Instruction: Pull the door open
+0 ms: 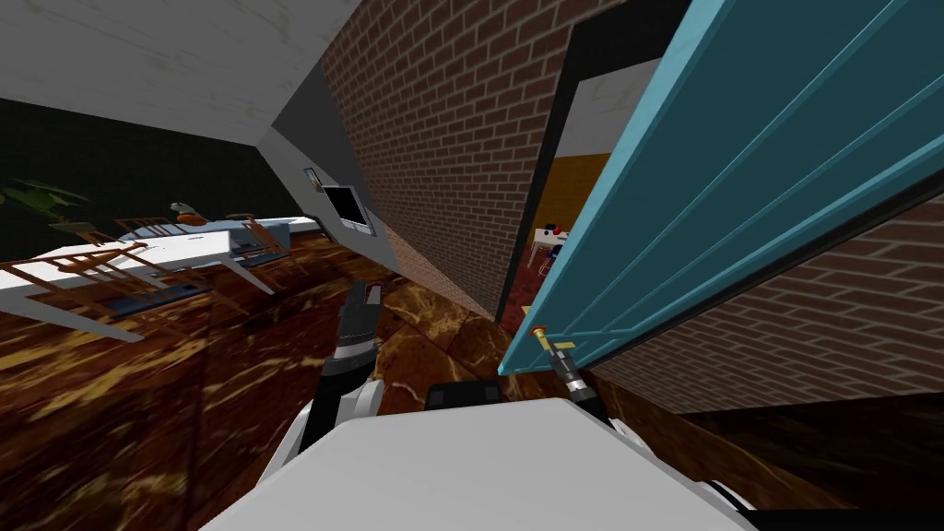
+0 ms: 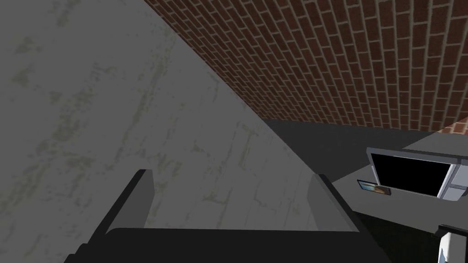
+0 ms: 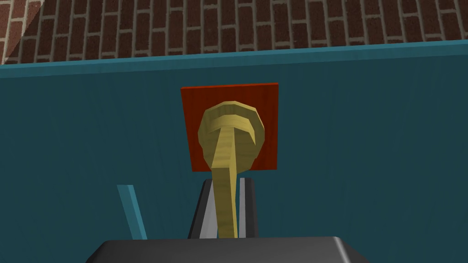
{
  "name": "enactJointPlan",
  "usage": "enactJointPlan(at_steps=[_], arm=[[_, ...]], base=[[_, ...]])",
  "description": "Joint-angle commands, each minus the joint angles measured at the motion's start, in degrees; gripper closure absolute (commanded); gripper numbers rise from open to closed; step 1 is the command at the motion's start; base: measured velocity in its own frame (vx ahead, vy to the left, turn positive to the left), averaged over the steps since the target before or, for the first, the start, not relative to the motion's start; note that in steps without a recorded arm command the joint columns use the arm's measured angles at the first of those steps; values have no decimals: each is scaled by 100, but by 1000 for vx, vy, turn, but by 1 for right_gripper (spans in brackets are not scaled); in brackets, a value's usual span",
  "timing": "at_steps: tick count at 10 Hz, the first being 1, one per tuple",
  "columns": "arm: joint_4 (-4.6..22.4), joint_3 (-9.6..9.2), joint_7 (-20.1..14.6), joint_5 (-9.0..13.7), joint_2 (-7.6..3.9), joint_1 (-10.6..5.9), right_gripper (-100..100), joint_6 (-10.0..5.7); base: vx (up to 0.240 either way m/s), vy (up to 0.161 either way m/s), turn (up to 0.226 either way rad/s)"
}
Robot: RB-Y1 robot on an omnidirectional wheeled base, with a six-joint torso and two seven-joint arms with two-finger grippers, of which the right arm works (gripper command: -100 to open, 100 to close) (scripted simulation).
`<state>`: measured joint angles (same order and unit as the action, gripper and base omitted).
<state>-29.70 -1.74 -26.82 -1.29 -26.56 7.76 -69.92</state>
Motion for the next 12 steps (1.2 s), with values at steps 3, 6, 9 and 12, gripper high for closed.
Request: enactJointPlan(at_steps=[3,6,9,12], arm=[[112,-24,-35,-22,-30,64,100,-173],[203,-20,-54,-25,-62,106,100,-322],[306,-16,-75,-29,-98,153,100,-492],[337,-15,-81,-31,-109,167,100,-543]], base=[[-136,-29,92],[-224,-87,184],[-189,-101,189],[-132,-34,64]])
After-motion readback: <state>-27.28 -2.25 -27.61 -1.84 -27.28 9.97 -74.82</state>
